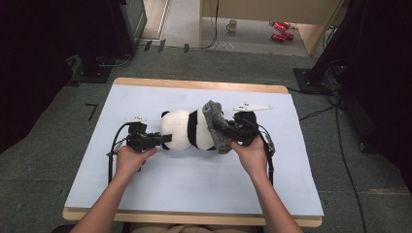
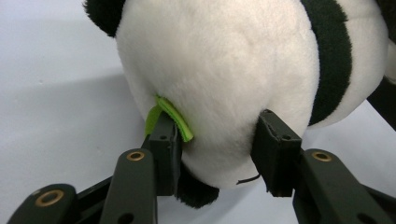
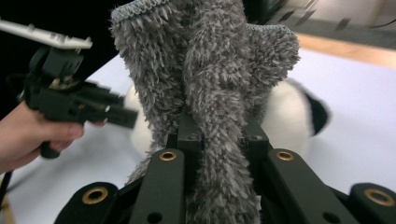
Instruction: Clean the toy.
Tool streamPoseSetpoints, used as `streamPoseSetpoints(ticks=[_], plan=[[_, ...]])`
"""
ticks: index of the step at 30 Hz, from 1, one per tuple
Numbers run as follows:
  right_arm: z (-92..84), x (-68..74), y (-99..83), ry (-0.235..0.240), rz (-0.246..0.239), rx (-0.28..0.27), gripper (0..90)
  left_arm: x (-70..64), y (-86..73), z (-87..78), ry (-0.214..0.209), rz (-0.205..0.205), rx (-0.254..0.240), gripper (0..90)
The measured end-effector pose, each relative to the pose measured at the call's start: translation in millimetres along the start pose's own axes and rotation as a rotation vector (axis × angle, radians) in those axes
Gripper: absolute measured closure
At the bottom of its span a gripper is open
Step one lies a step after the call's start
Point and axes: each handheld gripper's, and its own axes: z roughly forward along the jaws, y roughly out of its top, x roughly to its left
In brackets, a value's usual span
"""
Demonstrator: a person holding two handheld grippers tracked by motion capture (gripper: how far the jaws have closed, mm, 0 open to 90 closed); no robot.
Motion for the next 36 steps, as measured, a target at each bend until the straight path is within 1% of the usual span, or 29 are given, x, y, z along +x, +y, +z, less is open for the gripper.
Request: streamPoseSetpoints(ticks=[2,5,7,8,9,11,13,14,15,16,19,22,24,26,33,34,35,36], plan=[[7.7,3.0,-3.2,0.006,-0.01,0.032,75.9,-0.9,0.4,-0.8,0.003,0.013,0.0,53.1],[18.7,1.3,-10.0,0.005,-0.012,0.069,75.8,-2.5,0.9,-1.6,0.009,0.033,0.006,51.4],[22.4,-1.2,-13.4,0.007,-0.01,0.072,75.6,-2.3,0.5,-2.4,0.006,0.036,0.001,49.1],[23.0,-2.3,-13.7,0.006,-0.008,0.069,75.6,-2.4,0.1,-3.0,0.005,0.035,-0.007,47.5],[23.4,-3.5,-13.3,0.002,-0.007,0.067,75.6,-2.4,-0.4,-3.8,0.003,0.041,-0.016,45.8],[24.5,-5.5,-12.5,-0.016,-0.013,0.063,75.7,-3.9,-2.3,-6.1,0.014,0.077,-0.037,42.7],[25.9,-8.4,-12.1,-0.025,-0.01,0.058,75.4,-5.9,-4.6,-9.9,0.024,0.124,-0.056,42.0],[26.6,-10.3,-12.0,-0.031,-0.011,0.054,75.2,-6.0,-5.5,-11.6,0.023,0.142,-0.062,41.4],[27.3,-12.1,-11.7,-0.036,-0.012,0.051,74.9,-6.1,-6.5,-13.2,0.024,0.15,-0.064,40.6],[27.9,-14.0,-11.4,-0.037,-0.005,0.047,74.9,-5.8,-7.5,-14.7,0.029,0.154,-0.064,40.1],[30.0,-19.7,-9.9,-0.041,0.004,0.039,74.5,-4.8,-10.2,-16.4,0.028,0.147,-0.062,38.8],[31.9,-26.5,-8.1,-0.047,0.01,0.033,74.3,-5.2,-13.1,-14.3,0.027,0.157,-0.061,37.1],[32.9,-30.6,-7.2,-0.04,0.021,0.03,74.2,-5.4,-14.6,-10.9,0.025,0.167,-0.06,36.7],[34.1,-32.9,-6.4,-0.039,0.019,0.029,74.2,-5.4,-15.0,-5.9,0.023,0.179,-0.061,35.9],[35.9,-35.9,-6.1,-0.037,0.03,0.023,73.7,-11.4,-16.9,10.0,0.047,0.217,-0.015,35.4],[35.8,-35.7,-6.0,-0.032,0.034,0.021,73.7,-11.7,-17.0,12.0,0.051,0.217,-0.012,35.4],[35.7,-35.9,-6.0,-0.023,0.041,0.019,73.6,-12.1,-16.9,13.7,0.052,0.208,-0.007,36.1],[35.4,-36.7,-6.1,-0.009,0.056,0.016,73.5,-12.6,-16.4,14.5,0.064,0.195,-0.002,40.5]])
